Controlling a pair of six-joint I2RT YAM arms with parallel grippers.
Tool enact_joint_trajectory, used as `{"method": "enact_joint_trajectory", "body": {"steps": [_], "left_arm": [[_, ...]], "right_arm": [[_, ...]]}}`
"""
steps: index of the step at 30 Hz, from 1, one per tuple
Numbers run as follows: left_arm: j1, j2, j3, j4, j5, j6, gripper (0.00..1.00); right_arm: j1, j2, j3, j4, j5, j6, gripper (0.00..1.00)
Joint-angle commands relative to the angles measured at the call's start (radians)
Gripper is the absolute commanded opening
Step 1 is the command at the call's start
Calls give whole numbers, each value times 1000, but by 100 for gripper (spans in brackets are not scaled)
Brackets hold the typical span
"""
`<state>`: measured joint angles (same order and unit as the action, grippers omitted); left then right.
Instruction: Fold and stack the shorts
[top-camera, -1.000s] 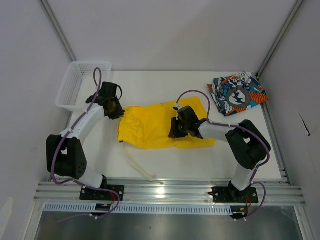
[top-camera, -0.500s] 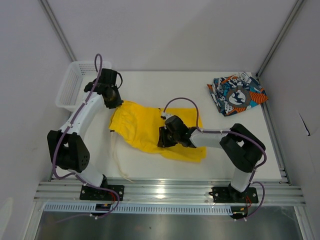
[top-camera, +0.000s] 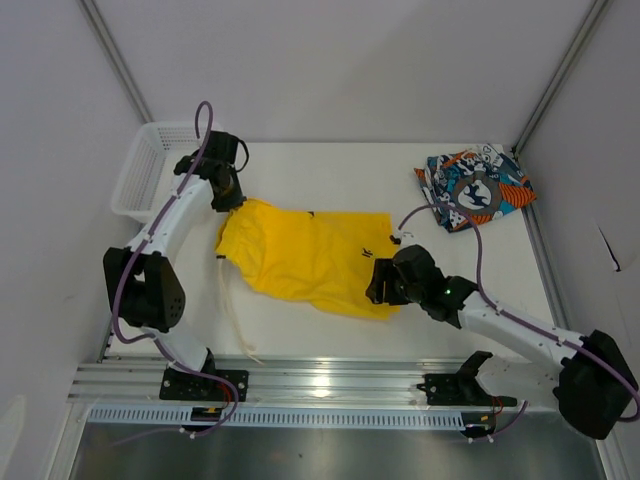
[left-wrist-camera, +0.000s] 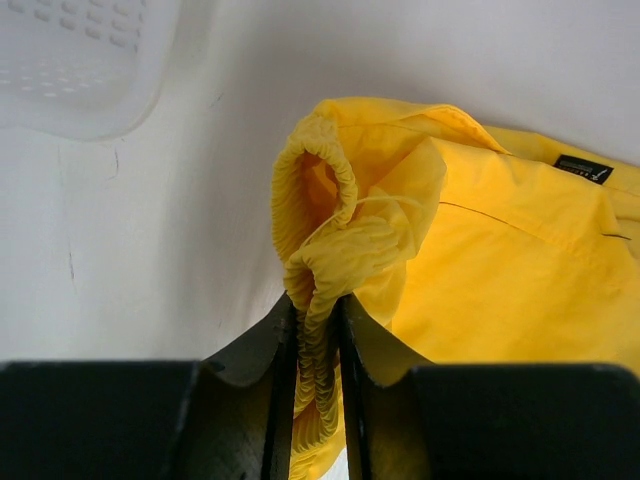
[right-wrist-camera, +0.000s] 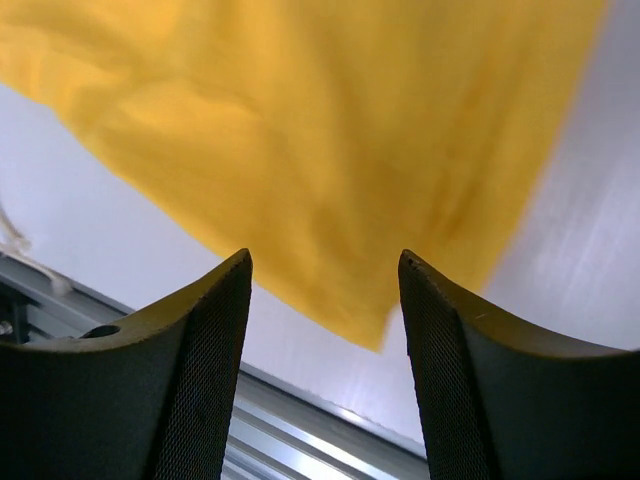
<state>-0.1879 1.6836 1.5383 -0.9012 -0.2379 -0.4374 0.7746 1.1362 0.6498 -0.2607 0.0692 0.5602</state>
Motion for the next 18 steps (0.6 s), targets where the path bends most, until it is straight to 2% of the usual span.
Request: {"method": "enact_joint_trajectory", "body": {"steps": [1,5,8,13,18], "left_arm": [[-1,19,68,-7,-43,26,22],[-1,31,80,-7,-41,31,22],[-1,33,77,-4,-44,32,22],[-1,31,75,-4,-44,35,22],[-1,31,69,-2,-47,37,22]], "right_arm": [[-53,-85,-61,-170,6,65,63],[-130,-188,-137,-199,-132,96,64],[-175,-217,-191,-141,-221,107,64],[-207,-178,-214,-46,-342,121,63],[-212,-148,-203,26,-378,127,61]]}}
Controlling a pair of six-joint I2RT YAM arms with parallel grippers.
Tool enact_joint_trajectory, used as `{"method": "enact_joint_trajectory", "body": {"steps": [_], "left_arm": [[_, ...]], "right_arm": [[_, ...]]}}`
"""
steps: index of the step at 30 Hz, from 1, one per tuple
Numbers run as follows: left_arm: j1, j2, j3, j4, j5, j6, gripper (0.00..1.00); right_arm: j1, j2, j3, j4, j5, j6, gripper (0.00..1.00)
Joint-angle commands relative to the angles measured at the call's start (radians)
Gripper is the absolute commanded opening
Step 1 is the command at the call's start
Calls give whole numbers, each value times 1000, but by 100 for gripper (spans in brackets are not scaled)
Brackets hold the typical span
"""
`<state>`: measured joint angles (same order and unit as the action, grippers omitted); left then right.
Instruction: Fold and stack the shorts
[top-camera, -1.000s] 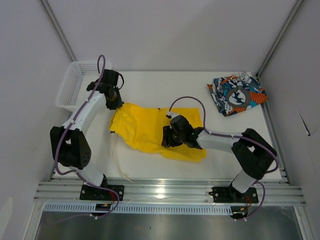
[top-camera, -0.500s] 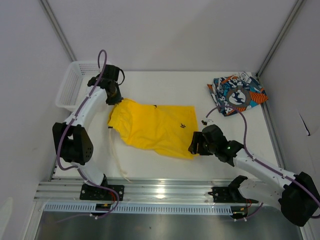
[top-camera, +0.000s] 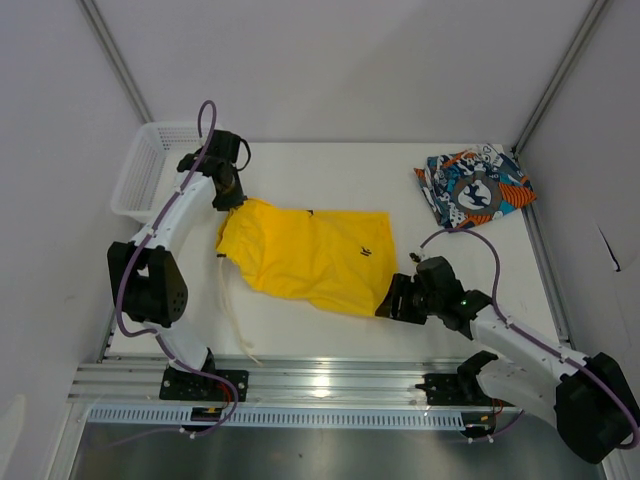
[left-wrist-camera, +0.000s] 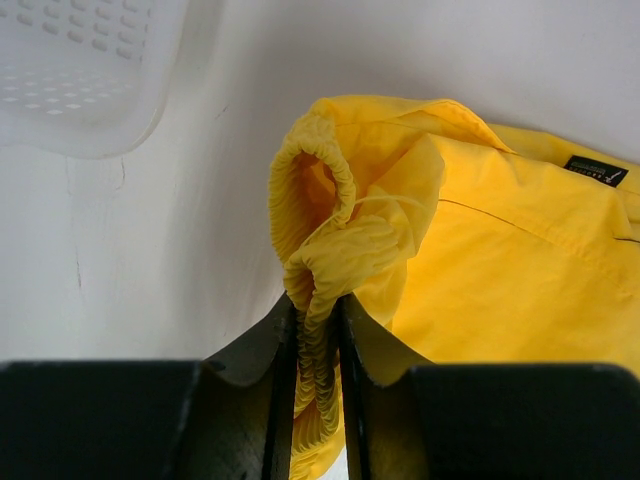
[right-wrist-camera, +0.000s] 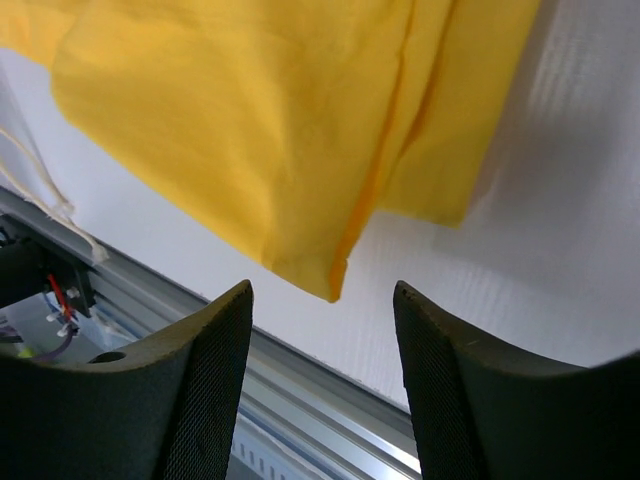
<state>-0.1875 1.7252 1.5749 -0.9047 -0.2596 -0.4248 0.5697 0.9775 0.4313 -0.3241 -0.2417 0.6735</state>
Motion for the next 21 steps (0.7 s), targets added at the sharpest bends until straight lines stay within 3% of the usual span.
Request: {"method": "enact_joint_trajectory", "body": {"steps": [1,9,12,13,14,16,21], "left_arm": [[-1,-10,37,1,-26,24,22],[-1,-6,42,3,-26,32,22],[-1,-1,47,3,-26,37,22],[0,-1,50,4,-26,38,22],[0,-1,53,3,-26,41,22],[5,2,51,4,-23,43,22],[22,5,56,6,-12,46,22]], "right_arm": [[-11,19,17,98,-76,14,61],[-30,135,18,187,-114,17,52],[-47,150,24,200,-122,12,35],[-56,153,27,197,-126,5,26],[-62,148,30,180,-123,-2,11],[-82,136,44,152,-96,-15,0],[-90,70,70,17,8,-77,0]]}}
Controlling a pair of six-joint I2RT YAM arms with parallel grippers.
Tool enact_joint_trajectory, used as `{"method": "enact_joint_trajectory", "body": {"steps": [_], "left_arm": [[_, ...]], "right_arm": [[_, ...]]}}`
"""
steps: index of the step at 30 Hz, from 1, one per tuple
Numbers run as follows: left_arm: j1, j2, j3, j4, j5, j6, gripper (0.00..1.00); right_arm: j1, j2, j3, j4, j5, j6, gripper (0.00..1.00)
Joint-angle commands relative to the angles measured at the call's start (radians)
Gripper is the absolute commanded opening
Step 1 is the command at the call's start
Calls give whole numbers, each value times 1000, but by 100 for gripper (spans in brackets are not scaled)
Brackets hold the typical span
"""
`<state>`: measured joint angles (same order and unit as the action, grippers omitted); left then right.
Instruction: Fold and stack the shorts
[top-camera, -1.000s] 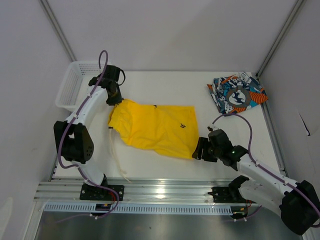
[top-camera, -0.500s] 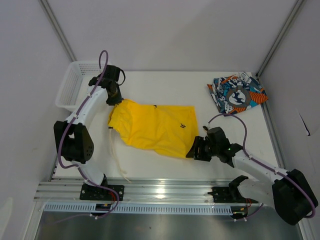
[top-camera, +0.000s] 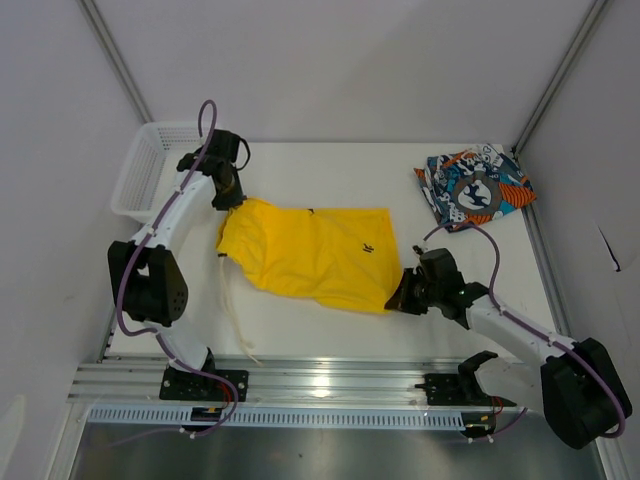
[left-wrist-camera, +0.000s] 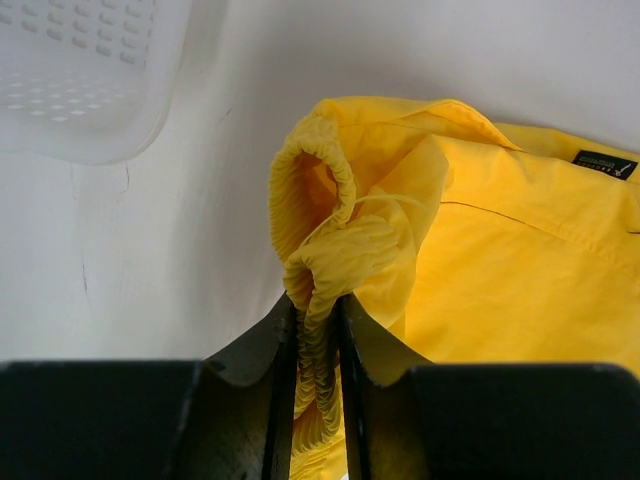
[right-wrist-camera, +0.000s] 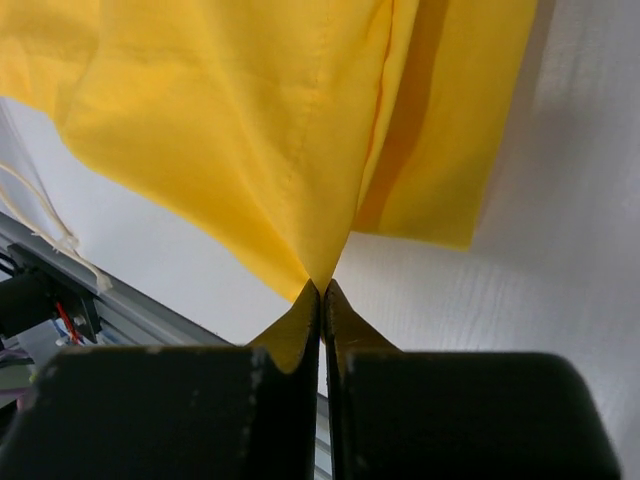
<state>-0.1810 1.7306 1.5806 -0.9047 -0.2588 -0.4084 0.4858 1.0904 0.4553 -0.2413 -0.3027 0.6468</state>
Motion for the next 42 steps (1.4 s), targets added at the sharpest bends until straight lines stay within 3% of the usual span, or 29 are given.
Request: {"method": "enact_joint_trajectory", "body": {"steps": [1,12,26,29,30,31,35,42], "left_arm": [[17,0,55,7,-11,31,22],[49,11,61,-7,-23,29,22],[58,9,64,-16,-46,26,22],[58,7,55,-11,-33,28,22],[58,6,53,-4,-28,28,22],[58,4,50,-2,-23,28,22],[58,3,44,4,-13,33,22],[58,6,45,18,6,39,22]], "right_arm": [[-7,-47,46,-88,89,-58,0],[-30,-76,39,-188,241,-65,0],[-47,-24,36,-174,281,-52,0],[-53,-20,42,-167,264,-67,25],[-59,-17,57,-168,260,-70,42],[-62,-18,68,-170,258,-70,45],[-73,-27,159,-168,252,-85,47],[-87,135,387,-92,189,-157,43]]}}
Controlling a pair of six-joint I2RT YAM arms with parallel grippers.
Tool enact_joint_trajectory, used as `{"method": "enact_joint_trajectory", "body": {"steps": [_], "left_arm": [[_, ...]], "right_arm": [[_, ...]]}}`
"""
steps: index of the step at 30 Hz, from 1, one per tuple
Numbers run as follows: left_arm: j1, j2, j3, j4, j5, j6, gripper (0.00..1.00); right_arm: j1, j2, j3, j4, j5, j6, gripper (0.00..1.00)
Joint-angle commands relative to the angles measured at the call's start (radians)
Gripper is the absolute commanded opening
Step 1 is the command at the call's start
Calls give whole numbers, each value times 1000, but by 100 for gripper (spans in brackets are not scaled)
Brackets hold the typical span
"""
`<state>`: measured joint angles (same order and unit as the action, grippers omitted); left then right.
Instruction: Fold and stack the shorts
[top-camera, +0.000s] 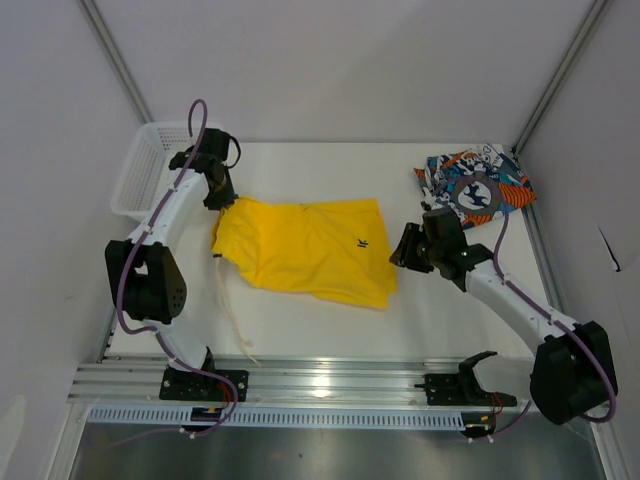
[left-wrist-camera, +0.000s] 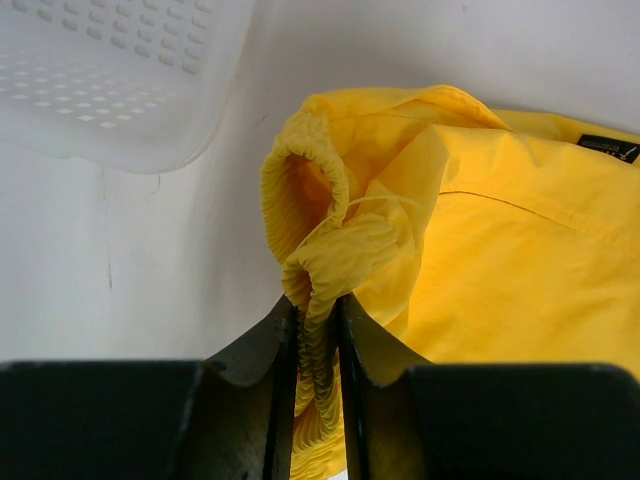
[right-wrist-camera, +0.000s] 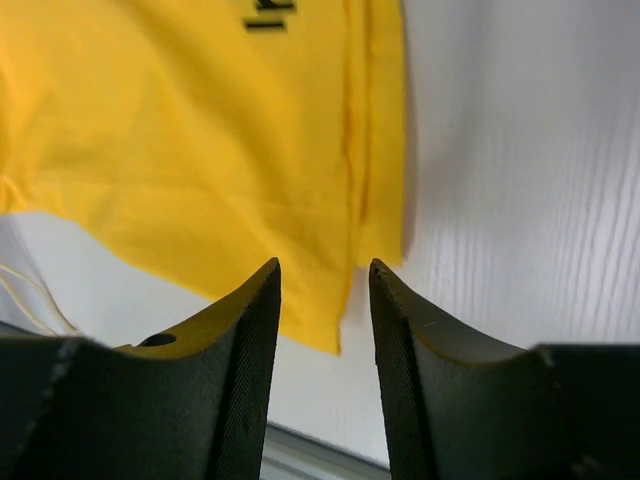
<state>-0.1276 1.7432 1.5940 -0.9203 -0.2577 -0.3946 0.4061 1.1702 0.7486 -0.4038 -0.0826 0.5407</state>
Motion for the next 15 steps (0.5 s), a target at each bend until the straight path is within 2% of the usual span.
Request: {"method": "enact_joint_trajectory", "body": {"steps": [1,7,15], "left_arm": [[5,-7,31,34,11,26,22],[3,-14,17,43,14,30,22],[2,-20,9,51,14,30,21]], "right_arm": [[-9,116,116,86,-35,-68,42],[-47,383,308,195,-107,-120,36],[-64,609,492,266,-126,-159,36]]}}
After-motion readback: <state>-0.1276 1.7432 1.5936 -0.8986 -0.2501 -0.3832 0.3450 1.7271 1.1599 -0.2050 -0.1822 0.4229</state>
